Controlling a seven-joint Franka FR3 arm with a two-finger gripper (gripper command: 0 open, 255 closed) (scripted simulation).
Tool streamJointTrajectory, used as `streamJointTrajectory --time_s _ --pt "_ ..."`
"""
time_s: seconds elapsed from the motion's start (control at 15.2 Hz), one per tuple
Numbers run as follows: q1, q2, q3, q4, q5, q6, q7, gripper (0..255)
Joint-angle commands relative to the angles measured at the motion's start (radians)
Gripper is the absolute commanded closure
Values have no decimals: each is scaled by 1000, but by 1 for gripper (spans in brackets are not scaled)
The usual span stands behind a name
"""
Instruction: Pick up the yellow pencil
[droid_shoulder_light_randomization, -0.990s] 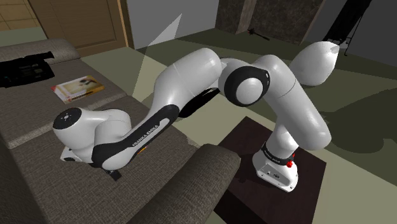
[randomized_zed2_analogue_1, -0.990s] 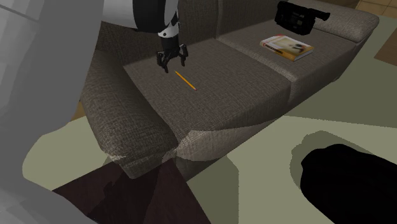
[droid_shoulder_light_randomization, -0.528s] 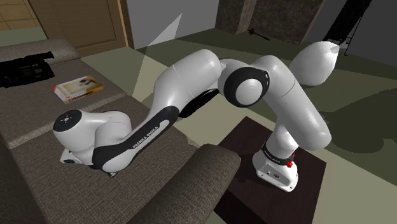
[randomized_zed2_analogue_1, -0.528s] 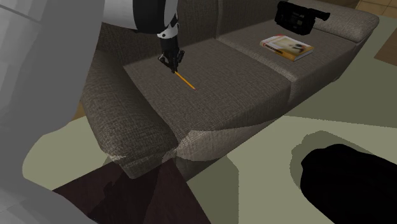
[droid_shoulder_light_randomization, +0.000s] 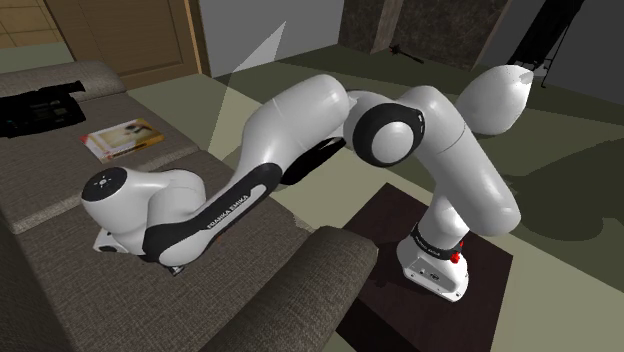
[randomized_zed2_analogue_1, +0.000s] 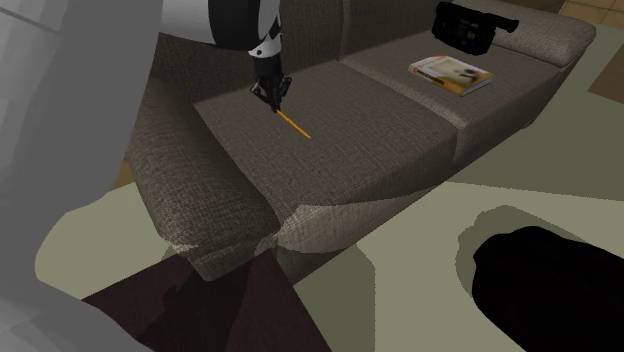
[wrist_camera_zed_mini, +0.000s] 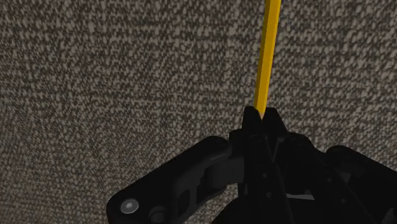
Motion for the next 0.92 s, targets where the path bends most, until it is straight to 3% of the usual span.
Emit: streamJointTrajectory --time_s 0.0,0.86 --pt "-3 -18 4 -7 4 -12 -2 255" --pt "-12 -96 23 12 29 -108 -21 255"
